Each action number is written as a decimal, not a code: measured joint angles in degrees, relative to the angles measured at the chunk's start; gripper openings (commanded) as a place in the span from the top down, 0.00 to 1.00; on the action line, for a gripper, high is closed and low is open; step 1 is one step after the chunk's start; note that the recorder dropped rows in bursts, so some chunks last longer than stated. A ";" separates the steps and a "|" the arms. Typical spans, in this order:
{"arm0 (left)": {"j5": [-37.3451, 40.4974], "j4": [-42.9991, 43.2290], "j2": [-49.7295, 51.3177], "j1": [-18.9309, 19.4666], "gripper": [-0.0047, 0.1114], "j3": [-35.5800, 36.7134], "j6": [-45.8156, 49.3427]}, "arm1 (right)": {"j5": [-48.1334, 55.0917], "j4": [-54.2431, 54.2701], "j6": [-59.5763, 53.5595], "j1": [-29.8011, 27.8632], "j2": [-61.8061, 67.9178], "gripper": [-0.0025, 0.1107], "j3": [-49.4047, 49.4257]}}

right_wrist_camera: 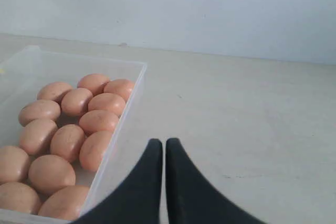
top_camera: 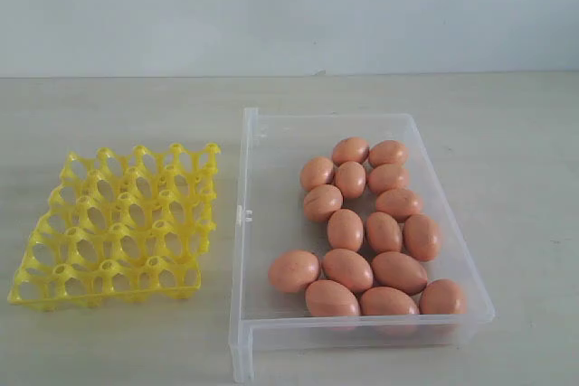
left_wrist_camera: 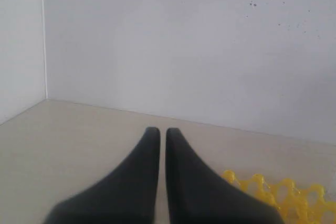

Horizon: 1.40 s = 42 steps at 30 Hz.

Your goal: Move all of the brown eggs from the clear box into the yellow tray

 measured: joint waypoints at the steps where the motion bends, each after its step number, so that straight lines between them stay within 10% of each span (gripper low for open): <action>1: 0.00 0.00 0.00 0.00 0.93 0.00 0.00 | 0.00 0.00 0.00 0.00 0.00 0.98 0.00; 33: 0.00 0.00 0.00 0.00 0.93 0.00 0.00 | -24.04 7.97 10.44 0.00 0.00 0.98 0.00; 42: 0.00 0.00 0.00 0.00 0.93 0.00 0.00 | -57.50 8.01 9.06 0.00 -0.14 0.98 -0.38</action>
